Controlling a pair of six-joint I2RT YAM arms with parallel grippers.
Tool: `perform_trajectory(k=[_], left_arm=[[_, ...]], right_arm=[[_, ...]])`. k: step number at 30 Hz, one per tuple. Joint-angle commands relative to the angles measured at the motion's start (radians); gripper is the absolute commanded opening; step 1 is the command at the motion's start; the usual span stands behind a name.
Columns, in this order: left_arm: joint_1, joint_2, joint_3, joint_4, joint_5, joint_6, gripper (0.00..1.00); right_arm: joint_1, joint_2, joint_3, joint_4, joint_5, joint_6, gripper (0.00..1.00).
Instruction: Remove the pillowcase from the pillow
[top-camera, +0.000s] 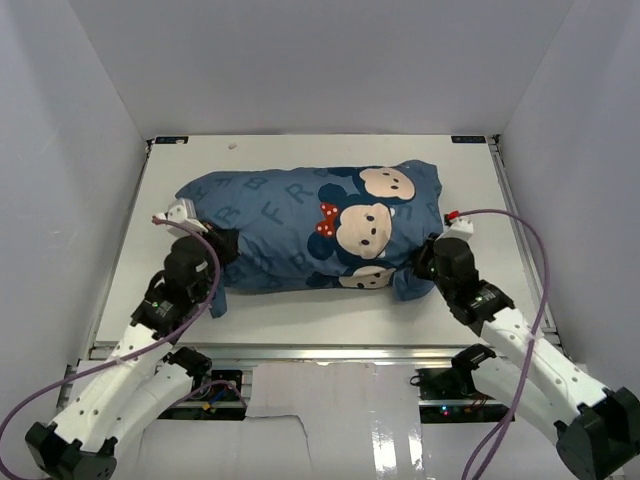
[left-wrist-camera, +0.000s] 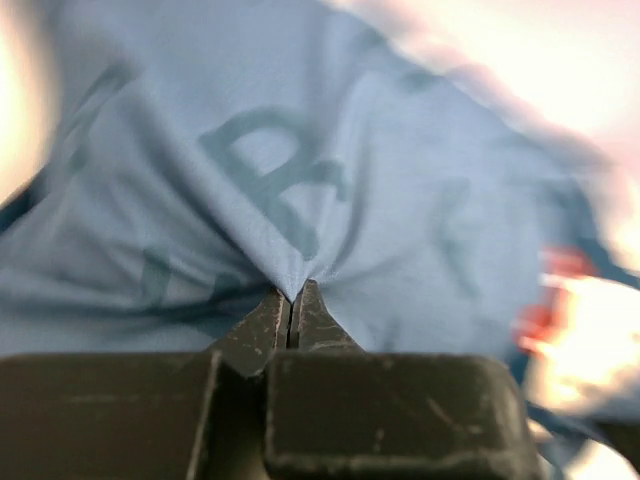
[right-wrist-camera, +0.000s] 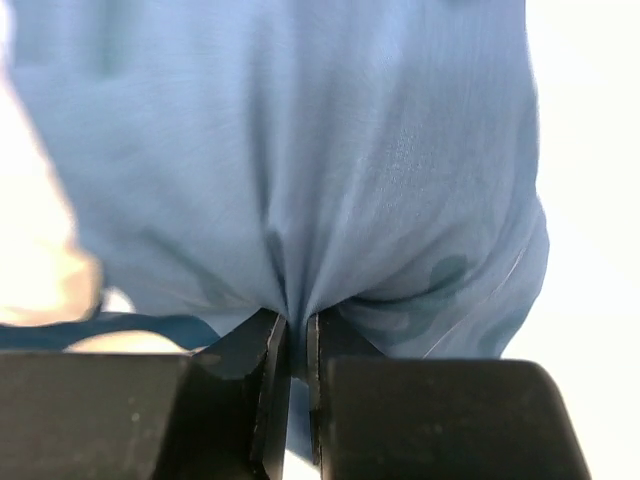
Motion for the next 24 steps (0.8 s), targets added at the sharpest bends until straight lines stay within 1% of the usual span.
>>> perform_trajectory(k=[1,2,3,4,5,7,8,10,11,13,16,17,18,21,22,24], left_arm=[[-0.009,-0.061,0.234,-0.014,0.288,0.016,0.0],[-0.011,-0.058,0.339,-0.059,0.307,0.02,0.0],[-0.009,-0.058,0.391,-0.081,0.324,0.022,0.0],[-0.009,-0.057,0.435,-0.095,0.331,0.022,0.0],[-0.009,-0.055,0.525,-0.11,0.331,0.037,0.0],[-0.009,-0.052,0.608,-0.159,0.35,0.045,0.0],[-0.009,-0.058,0.657,-0.172,0.365,0.045,0.0],[-0.009,-0.093,0.675,-0.186,0.39,0.013,0.0],[-0.009,-0.107,0.663,-0.186,0.4,-0.004,0.0],[-0.009,-0.143,0.632,-0.186,0.436,-0.058,0.0],[-0.009,-0.187,0.522,-0.184,0.478,-0.131,0.0],[-0.009,-0.204,0.485,-0.181,0.479,-0.156,0.0],[-0.009,-0.244,0.409,-0.172,0.48,-0.196,0.0],[-0.008,-0.313,0.29,-0.147,0.459,-0.242,0.0],[-0.008,-0.354,0.276,-0.15,0.424,-0.242,0.0],[-0.008,-0.386,0.267,-0.149,0.402,-0.265,0.0]], right_arm=[[0.004,-0.17,0.214,-0.077,0.005,-0.06,0.08],[0.004,-0.198,0.253,-0.105,0.008,-0.08,0.08],[0.004,-0.219,0.293,-0.151,0.005,-0.09,0.08],[0.004,-0.259,0.366,-0.165,0.002,-0.098,0.08],[0.004,-0.276,0.403,-0.174,-0.001,-0.106,0.08],[0.006,-0.307,0.472,-0.208,-0.006,-0.113,0.08],[0.004,-0.312,0.534,-0.222,-0.009,-0.112,0.08],[0.004,-0.319,0.581,-0.266,-0.03,-0.106,0.08],[0.004,-0.324,0.609,-0.288,-0.033,-0.095,0.08],[0.004,-0.359,0.6,-0.308,-0.044,-0.058,0.08],[0.004,-0.443,0.514,-0.293,-0.032,0.008,0.08],[0.006,-0.462,0.494,-0.299,-0.013,0.03,0.08],[0.006,-0.502,0.45,-0.294,-0.013,0.055,0.08],[0.006,-0.574,0.357,-0.259,-0.038,0.072,0.08],[0.004,-0.582,0.344,-0.257,-0.042,0.066,0.08],[0.004,-0.579,0.344,-0.273,-0.016,0.061,0.08]])
